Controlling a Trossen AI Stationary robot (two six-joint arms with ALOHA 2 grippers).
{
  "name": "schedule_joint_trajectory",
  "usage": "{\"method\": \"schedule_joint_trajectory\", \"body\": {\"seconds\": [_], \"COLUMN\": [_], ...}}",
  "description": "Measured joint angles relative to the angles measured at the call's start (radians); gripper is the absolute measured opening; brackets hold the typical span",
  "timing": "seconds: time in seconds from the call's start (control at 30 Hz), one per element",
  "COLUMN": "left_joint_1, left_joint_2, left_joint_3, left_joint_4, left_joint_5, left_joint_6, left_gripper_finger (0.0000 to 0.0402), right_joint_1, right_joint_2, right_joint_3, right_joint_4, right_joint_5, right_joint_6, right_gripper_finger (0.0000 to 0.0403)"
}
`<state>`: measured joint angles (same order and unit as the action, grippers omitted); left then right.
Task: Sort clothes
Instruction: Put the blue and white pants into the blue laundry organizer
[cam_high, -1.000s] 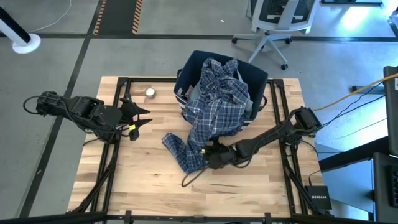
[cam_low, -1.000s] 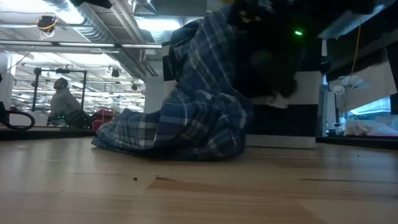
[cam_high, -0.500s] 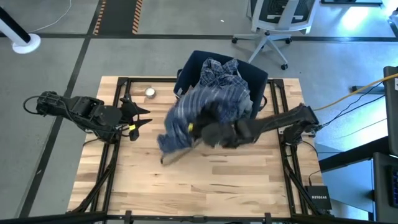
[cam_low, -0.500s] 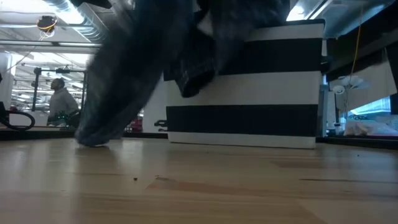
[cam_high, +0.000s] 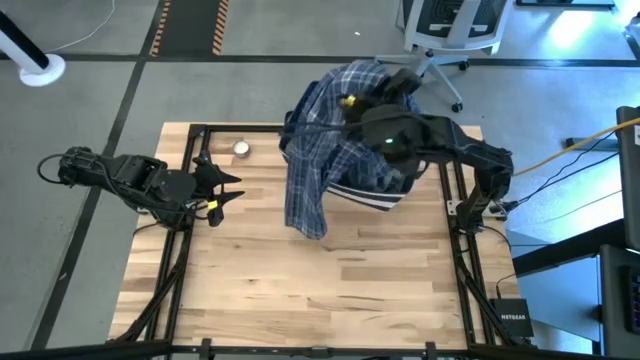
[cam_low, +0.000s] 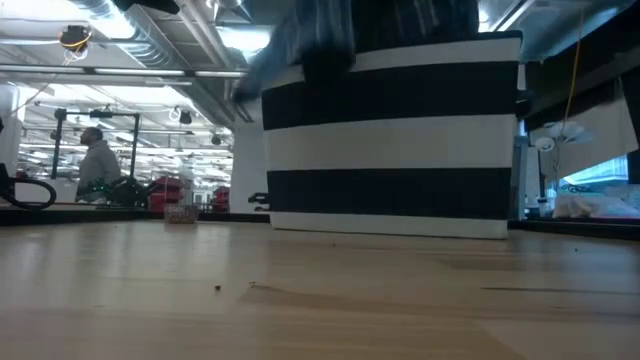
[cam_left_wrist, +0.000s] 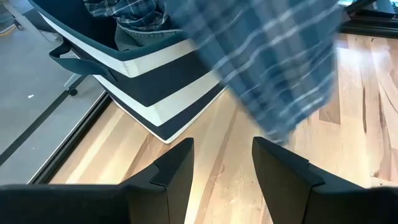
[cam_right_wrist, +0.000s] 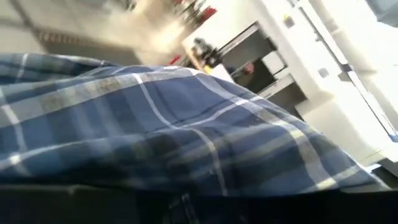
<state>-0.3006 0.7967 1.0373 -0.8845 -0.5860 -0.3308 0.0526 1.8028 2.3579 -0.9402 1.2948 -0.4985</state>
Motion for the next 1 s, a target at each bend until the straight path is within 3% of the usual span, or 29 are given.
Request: {"method": "schedule_joint_trajectory", "body": {"seconds": [0.13,0.27,0.4,0.5,0.67,0.87,1.0], "left_joint_1": [0.0,0.0,0.0,0.0,0.0,0.0,0.0], "left_joint_2": [0.0,0.0,0.0,0.0,0.0,0.0,0.0], "left_joint_3": [0.0,0.0,0.0,0.0,0.0,0.0,0.0], "left_joint_4": [0.0,0.0,0.001,0.001,0.001,0.003,0.002], "left_joint_5": [0.0,0.0,0.0,0.0,0.0,0.0,0.0], "left_joint_6": [0.001,0.0,0.001,0.001,0.006,0.002,0.0], "left_gripper_finger": [0.0158,0.0158,0.0158,0.0158,0.0158,0.0158,0.0158], "right_joint_1": [-0.069,-0.153,-0.185,-0.184,-0.139,-0.047,0.033], "right_joint_2": [0.014,0.014,0.017,0.017,0.012,-0.009,-0.021], "right_joint_3": [-0.032,-0.191,-0.348,-0.391,-0.319,-0.081,-0.007], "right_joint_4": [-0.33,-0.544,-0.552,-0.566,-0.63,-0.628,-0.545], "right_joint_5": [-0.112,-0.31,-0.497,-0.593,-0.629,-0.527,-0.539], "right_joint_6": [0.304,0.578,0.59,0.58,0.596,0.596,0.581], "right_gripper_finger": [0.0253,0.0253,0.0253,0.0253,0.0253,0.0253,0.0253]}}
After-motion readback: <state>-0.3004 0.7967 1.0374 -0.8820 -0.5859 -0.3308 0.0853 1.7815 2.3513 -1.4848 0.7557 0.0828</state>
